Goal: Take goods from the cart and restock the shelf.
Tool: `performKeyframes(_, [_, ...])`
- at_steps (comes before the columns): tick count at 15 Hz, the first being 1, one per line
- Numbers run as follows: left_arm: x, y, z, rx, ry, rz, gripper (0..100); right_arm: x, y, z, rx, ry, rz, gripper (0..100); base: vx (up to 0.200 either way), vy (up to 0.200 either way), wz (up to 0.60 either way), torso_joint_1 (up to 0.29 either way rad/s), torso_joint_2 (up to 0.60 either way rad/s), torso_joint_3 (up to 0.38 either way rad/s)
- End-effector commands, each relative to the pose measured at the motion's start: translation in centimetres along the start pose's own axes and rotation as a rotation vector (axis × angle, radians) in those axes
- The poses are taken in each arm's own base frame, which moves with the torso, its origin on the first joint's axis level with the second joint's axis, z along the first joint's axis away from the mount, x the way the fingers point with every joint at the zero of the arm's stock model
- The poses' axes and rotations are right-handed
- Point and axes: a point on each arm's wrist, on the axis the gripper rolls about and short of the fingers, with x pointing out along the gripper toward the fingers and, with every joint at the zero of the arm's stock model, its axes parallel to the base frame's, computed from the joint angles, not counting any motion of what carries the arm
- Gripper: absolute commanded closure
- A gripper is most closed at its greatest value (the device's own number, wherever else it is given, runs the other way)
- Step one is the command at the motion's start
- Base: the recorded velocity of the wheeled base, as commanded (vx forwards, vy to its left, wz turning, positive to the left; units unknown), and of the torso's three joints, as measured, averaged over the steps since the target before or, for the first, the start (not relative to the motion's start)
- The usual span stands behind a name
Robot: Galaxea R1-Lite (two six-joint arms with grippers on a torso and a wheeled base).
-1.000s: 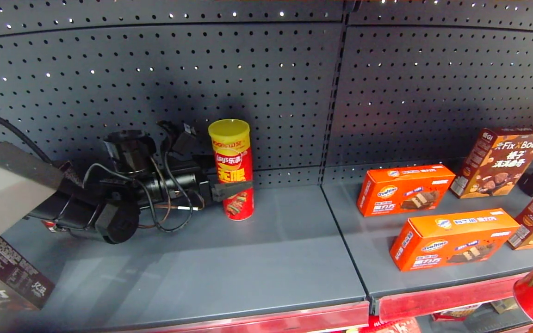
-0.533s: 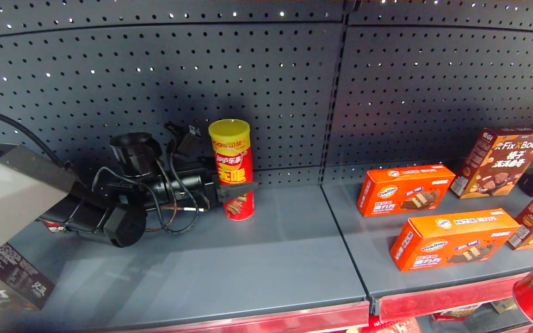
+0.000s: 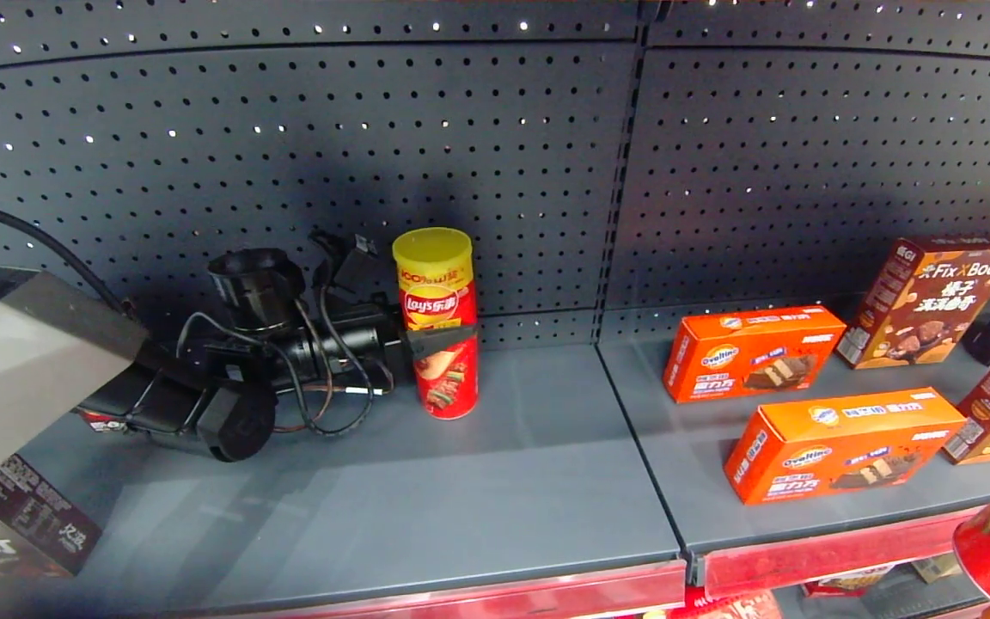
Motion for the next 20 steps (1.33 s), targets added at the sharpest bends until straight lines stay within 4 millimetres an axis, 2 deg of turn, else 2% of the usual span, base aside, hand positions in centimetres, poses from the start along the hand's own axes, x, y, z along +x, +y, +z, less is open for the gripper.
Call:
performKeyframes(1, [0.1, -0.4, 0.3, 0.005, -0.004, -0.006, 100, 0.0, 0.0, -0.1, -0.001, 0.005, 0.000, 100, 0.000, 0.000, 0.00, 0.000, 0.00, 0.000])
performKeyframes(5, [-1.0, -1.9, 1.8, 0.015, -0.012, 0.004, 100, 0.0, 0.0, -0.3, -0.001, 0.009, -0.001, 100, 0.000, 0.000, 0.00, 0.000, 0.00, 0.000])
performKeyframes(9, [-2.5, -5.0, 2.7, 0.004, -0.005, 0.055, 100, 0.1, 0.0, -0.2, -0.001, 0.013, -0.001, 100, 0.000, 0.000, 0.00, 0.000, 0.00, 0.000])
performKeyframes(14, [-2.7, -8.8, 3.3, -0.005, -0.003, 0.101, 100, 0.1, 0.0, -0.3, 0.000, 0.014, -0.002, 100, 0.000, 0.000, 0.00, 0.000, 0.00, 0.000])
performKeyframes(17, [-2.8, -9.8, 3.8, 0.000, -0.010, 0.133, 100, 0.0, 0.0, -0.3, 0.000, 0.013, -0.007, 100, 0.000, 0.000, 0.00, 0.000, 0.00, 0.000])
performKeyframes(20, [-3.2, -10.8, 3.3, -0.011, 0.006, 0.157, 100, 0.0, 0.0, -0.3, 0.000, 0.011, -0.012, 100, 0.000, 0.000, 0.00, 0.000, 0.00, 0.000])
